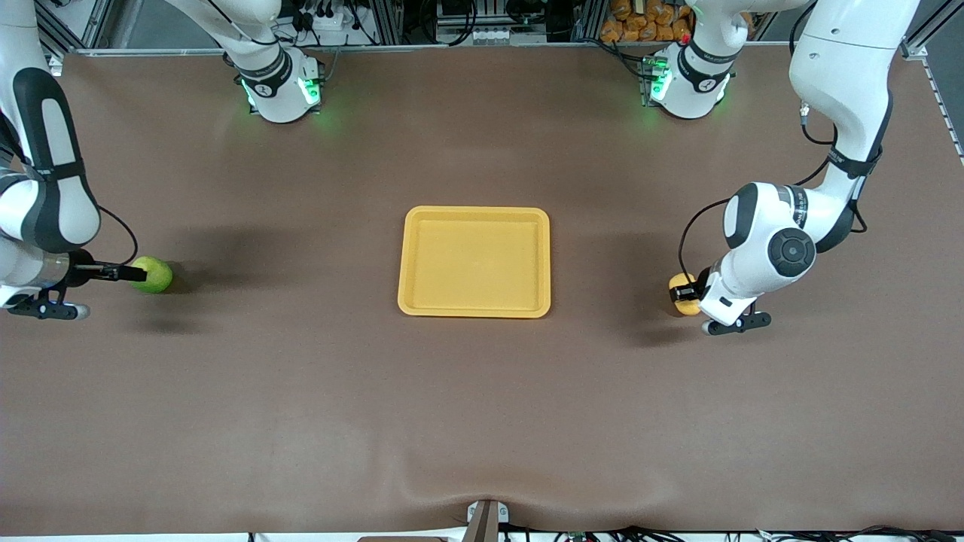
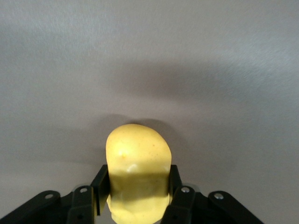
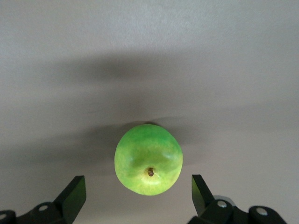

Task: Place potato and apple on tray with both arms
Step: 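Close the left gripper on the potato while the right gripper grasps the apple, then carry the potato with the left gripper onto the yellow tray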

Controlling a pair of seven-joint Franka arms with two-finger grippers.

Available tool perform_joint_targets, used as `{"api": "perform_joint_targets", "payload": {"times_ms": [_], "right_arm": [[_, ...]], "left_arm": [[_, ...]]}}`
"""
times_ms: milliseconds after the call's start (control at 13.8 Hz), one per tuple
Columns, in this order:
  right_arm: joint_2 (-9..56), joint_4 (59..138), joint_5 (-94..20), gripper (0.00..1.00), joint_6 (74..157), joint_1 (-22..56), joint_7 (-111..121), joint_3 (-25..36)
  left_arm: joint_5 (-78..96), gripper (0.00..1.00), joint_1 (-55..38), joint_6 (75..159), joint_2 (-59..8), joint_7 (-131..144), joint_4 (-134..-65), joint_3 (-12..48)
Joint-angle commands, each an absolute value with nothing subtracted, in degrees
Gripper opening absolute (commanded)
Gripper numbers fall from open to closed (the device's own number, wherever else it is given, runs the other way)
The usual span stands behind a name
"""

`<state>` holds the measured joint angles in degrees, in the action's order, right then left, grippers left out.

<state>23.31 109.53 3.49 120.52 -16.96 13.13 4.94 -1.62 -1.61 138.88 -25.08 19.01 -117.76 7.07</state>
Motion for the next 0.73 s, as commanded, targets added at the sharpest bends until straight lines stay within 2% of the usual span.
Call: {"api": "perform_joint_targets", "payload": {"times_ms": [0,145,436,654], "right_arm": [[23.55,111.27,4.39,1.00,122.86,-18.54,13.89,4.13],[24.43,111.36,4.39,1.00,124.27,-19.07,15.89,4.13],[24.61,114.43,4.13,1.00,128.22,-19.95,16.08,4.04],[24.70,116.10,4.13,1.00,130.87,-20.30,16.17,4.04]], "left_arm": [[-2.20,0.08,-1.85,138.69,-22.33,20.13,-118.04,7.99],[-2.02,0.07,-1.85,137.04,-21.80,20.21,-116.47,9.66],[-2.11,0.06,-2.11,128.16,-21.97,24.51,-110.58,16.15],[-2.63,0.06,-4.12,126.74,-22.06,25.57,-108.64,18.81]]}}
